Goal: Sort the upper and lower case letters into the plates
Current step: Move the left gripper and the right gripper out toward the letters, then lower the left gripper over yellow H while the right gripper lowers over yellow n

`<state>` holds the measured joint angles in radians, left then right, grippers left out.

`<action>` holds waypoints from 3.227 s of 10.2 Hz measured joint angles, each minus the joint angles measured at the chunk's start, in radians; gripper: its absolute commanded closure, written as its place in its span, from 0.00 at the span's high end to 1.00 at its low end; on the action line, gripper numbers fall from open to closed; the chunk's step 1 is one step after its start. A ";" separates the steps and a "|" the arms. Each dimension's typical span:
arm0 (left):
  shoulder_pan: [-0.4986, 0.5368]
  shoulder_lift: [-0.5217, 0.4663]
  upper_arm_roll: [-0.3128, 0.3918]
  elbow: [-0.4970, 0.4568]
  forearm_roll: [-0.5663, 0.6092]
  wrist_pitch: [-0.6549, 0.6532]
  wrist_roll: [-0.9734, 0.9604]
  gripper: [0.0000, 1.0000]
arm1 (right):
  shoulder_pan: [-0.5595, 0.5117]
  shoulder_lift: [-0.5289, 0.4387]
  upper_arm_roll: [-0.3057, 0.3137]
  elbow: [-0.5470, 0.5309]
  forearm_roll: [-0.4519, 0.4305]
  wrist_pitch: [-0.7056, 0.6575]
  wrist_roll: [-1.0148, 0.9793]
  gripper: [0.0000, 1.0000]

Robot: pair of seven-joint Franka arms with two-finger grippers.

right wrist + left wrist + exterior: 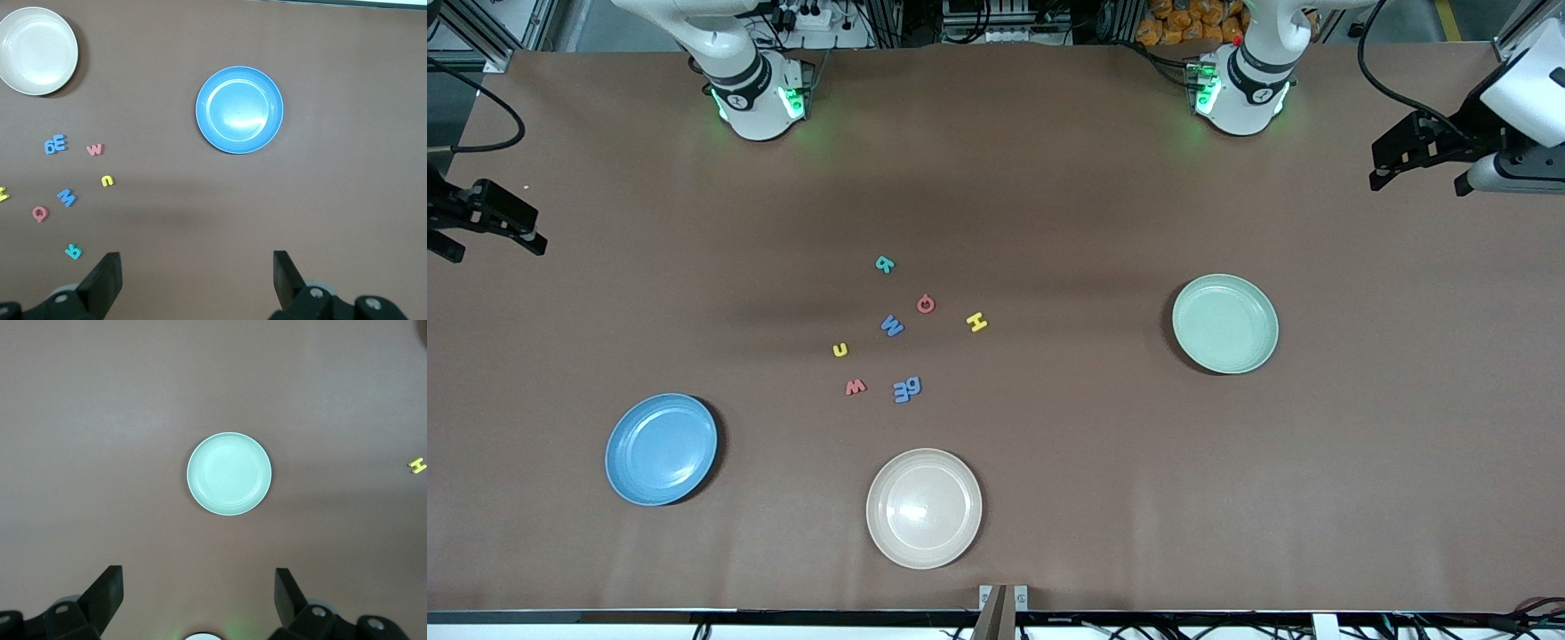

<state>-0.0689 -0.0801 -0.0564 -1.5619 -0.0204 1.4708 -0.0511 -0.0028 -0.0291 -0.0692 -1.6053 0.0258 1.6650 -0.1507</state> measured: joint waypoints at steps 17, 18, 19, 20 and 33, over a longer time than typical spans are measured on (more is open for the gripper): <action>-0.321 0.394 -0.015 -0.031 -0.050 0.411 -0.455 1.00 | 0.016 0.185 -0.001 -0.002 0.002 0.011 0.000 1.00; -0.363 0.431 -0.015 -0.032 -0.050 0.479 -0.583 1.00 | 0.039 0.215 0.000 -0.002 0.005 0.029 0.000 1.00; -0.406 0.476 -0.015 -0.032 -0.050 0.554 -0.694 1.00 | 0.076 0.239 0.001 -0.003 0.005 0.052 0.000 1.00; -0.440 0.525 -0.014 -0.031 -0.050 0.620 -0.787 1.00 | 0.111 0.266 0.003 -0.006 0.006 0.080 0.001 1.00; -0.765 0.923 0.094 0.242 -0.023 0.702 -1.297 1.00 | 0.395 0.477 0.018 -0.304 0.039 0.651 0.233 1.00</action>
<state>-0.8338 0.8424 0.0373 -1.3197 -0.0430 2.1727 -1.3480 0.3926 0.4480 -0.0512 -1.9090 0.0653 2.3162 0.0825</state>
